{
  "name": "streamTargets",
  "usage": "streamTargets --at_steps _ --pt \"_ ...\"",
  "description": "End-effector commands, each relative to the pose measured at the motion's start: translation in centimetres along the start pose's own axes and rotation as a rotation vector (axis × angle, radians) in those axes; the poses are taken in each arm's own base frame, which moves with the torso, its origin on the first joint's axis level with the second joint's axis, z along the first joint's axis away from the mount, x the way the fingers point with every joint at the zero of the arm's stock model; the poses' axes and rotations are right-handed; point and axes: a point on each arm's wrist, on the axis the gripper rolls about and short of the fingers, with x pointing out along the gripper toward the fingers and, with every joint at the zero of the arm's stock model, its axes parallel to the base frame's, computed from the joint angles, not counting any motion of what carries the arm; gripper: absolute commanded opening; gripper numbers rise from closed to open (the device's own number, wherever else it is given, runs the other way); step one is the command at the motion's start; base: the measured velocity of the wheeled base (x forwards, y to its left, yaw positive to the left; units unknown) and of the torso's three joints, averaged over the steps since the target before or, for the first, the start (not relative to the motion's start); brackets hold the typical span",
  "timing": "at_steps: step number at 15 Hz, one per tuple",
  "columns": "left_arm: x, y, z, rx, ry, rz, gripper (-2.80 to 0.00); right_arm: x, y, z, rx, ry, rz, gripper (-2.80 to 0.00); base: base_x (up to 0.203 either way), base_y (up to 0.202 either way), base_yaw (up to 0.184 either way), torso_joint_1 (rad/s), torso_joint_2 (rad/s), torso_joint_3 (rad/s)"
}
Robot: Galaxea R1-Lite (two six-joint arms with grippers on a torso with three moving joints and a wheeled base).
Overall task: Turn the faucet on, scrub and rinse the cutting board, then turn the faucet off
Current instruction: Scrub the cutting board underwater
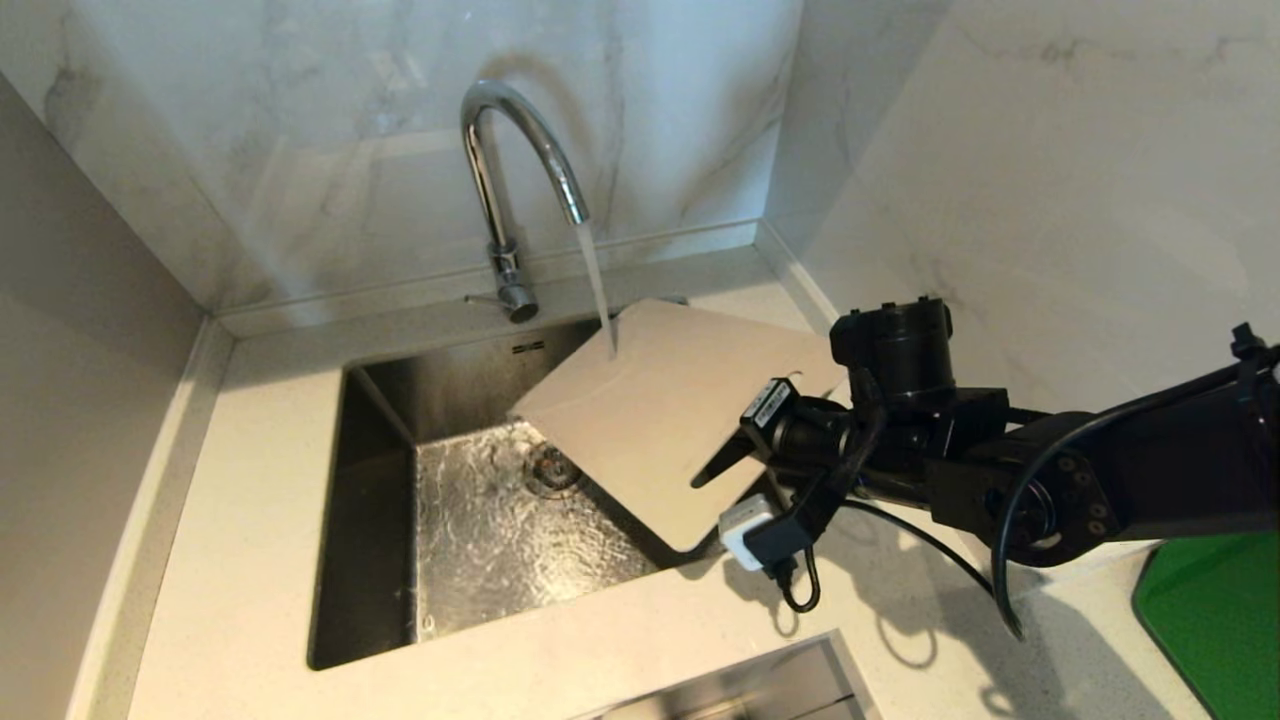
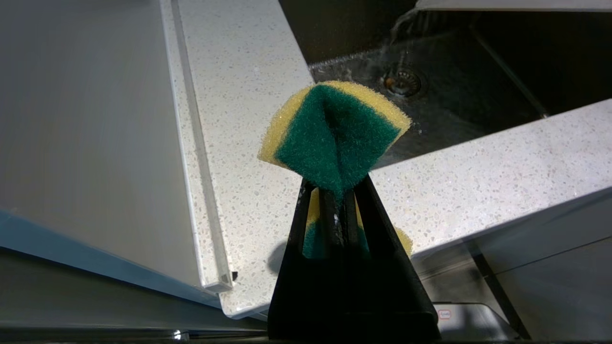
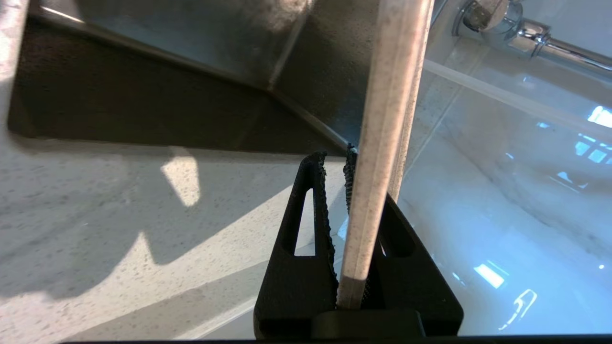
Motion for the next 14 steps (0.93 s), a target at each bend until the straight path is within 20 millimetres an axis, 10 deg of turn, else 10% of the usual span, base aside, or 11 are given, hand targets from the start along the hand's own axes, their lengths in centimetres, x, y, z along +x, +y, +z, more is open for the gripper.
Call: streamTargets --at_steps 1,14 --pt "0.0 0.0 0.0 0.0 0.001 0.0 -2.8 0.4 0.0 0.0 -0.013 -0.003 -0.002 -2.8 0.0 0.0 0.0 0.0 0.0 0.0" --pt "0.0 0.0 0.0 0.0 0.001 0.0 -2.8 2.9 0.1 -0.3 -0.022 -0.009 0.006 -2.8 0.0 0.0 0.0 0.0 0.0 0.0"
